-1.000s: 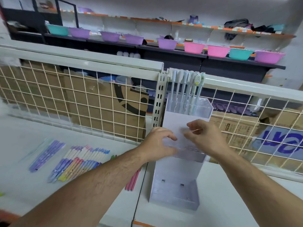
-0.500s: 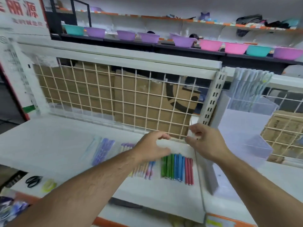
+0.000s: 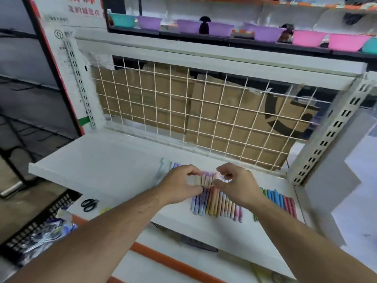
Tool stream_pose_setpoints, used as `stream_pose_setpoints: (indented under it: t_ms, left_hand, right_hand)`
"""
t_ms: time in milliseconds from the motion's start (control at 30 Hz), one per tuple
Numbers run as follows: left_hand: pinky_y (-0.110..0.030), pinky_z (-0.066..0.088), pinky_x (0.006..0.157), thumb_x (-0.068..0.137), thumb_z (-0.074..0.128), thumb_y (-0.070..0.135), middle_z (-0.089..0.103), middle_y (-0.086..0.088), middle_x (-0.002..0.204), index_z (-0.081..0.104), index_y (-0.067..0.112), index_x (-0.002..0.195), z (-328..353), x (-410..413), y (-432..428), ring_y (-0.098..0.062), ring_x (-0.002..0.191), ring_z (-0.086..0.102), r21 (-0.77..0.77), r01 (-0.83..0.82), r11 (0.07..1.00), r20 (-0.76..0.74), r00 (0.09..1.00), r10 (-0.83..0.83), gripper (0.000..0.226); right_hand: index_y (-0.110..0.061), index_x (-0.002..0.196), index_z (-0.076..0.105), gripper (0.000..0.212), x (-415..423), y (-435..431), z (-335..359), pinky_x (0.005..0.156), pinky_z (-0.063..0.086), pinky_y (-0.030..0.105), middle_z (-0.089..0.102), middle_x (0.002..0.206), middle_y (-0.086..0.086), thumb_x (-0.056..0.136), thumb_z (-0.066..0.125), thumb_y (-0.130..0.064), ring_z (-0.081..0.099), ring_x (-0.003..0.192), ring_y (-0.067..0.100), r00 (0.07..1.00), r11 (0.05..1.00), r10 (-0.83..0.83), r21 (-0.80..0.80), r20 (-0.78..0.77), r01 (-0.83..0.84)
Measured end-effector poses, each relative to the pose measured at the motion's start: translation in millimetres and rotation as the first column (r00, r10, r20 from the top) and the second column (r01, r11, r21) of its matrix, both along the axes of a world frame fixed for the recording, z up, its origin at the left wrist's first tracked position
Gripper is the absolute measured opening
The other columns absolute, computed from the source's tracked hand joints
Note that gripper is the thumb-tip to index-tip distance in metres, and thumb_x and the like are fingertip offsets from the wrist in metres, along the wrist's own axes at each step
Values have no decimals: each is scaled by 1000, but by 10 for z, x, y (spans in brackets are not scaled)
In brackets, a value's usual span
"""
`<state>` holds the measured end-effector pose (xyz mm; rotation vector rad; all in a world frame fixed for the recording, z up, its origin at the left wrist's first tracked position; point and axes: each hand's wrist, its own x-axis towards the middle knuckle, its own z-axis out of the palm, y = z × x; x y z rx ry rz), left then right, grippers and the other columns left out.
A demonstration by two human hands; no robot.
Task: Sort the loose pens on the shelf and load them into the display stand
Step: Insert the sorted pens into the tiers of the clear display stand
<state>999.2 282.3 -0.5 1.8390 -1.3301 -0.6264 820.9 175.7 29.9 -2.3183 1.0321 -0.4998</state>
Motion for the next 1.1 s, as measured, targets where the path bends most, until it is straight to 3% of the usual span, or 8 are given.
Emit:
stream_pose_setpoints:
  t_ms: [100, 233, 300, 400, 567, 767, 933, 1100]
  left_hand:
    - [-8, 43, 85, 78, 78, 26, 62, 23, 112, 66, 32, 116, -104, 168, 76, 3, 108, 58, 28, -49, 998, -12, 999, 49, 40]
    - [-5, 47, 65, 79, 77, 19, 63, 14, 116, 66, 29, 118, -204, 370, 131, 6, 90, 62, 44, -100, 994, -27, 994, 101, 41]
    - [-4, 46, 74, 79, 78, 21, 63, 13, 117, 66, 27, 118, -258, 475, 131, 3, 100, 62, 53, -123, 991, 7, 992, 123, 41]
    - [-17, 45, 95, 78, 78, 22, 64, 17, 116, 68, 27, 115, -358, 605, 107, -2, 115, 58, 56, -172, 984, 54, 984, 169, 38]
    - [-26, 48, 93, 80, 74, 24, 64, 7, 116, 66, 22, 112, -478, 748, 7, -11, 112, 59, 64, -310, 949, 172, 940, 295, 34]
    - [-24, 40, 97, 81, 72, 32, 54, -1, 125, 56, 20, 129, -578, 784, -87, -19, 122, 46, 155, -368, 917, 329, 894, 304, 52]
    - [-29, 43, 97, 77, 73, 32, 51, -8, 128, 47, 16, 136, -558, 797, -183, -25, 122, 48, 230, -414, 881, 344, 881, 324, 66]
    - [-31, 48, 83, 81, 69, 26, 62, -10, 114, 51, 8, 120, -534, 807, -235, -29, 105, 62, 284, -480, 830, 357, 857, 373, 47]
  right_hand:
    - [-21, 120, 67, 39, 241, 24, -122, 87, 47, 24, 68, 113, -6, 84, 75, -30, 61, 99, 12, 999, 999, 35, 19, 11, -35]
    - [-20, 120, 67, 39, 508, 4, -265, 85, 47, 23, 68, 114, -5, 83, 74, -31, 60, 97, 11, 996, 996, 83, 38, 10, -84]
    - [-20, 120, 66, 40, 613, -15, -311, 89, 49, 27, 67, 113, -5, 83, 74, -34, 60, 99, 13, 995, 993, 97, 60, 11, -98]
    - [-20, 119, 66, 37, 747, -35, -359, 89, 50, 29, 66, 112, -5, 85, 74, -34, 59, 100, 14, 993, 990, 119, 78, 2, -119]
    - [-22, 112, 67, 27, 938, -127, -410, 88, 51, 31, 66, 107, -7, 87, 71, -30, 61, 98, 15, 990, 988, 142, 63, 2, -142]
    - [-20, 113, 68, 27, 1064, -227, -441, 91, 53, 37, 67, 110, -4, 87, 72, -27, 63, 100, 16, 987, 983, 157, 91, 13, -158]
    - [-20, 115, 69, 28, 1117, -294, -472, 91, 53, 35, 67, 111, -5, 88, 71, -27, 63, 99, 15, 986, 979, 167, 120, 12, -167]
    - [-23, 110, 69, 23, 1159, -346, -479, 87, 54, 31, 67, 107, -8, 87, 70, -26, 65, 93, 11, 985, 974, 170, 145, 24, -172]
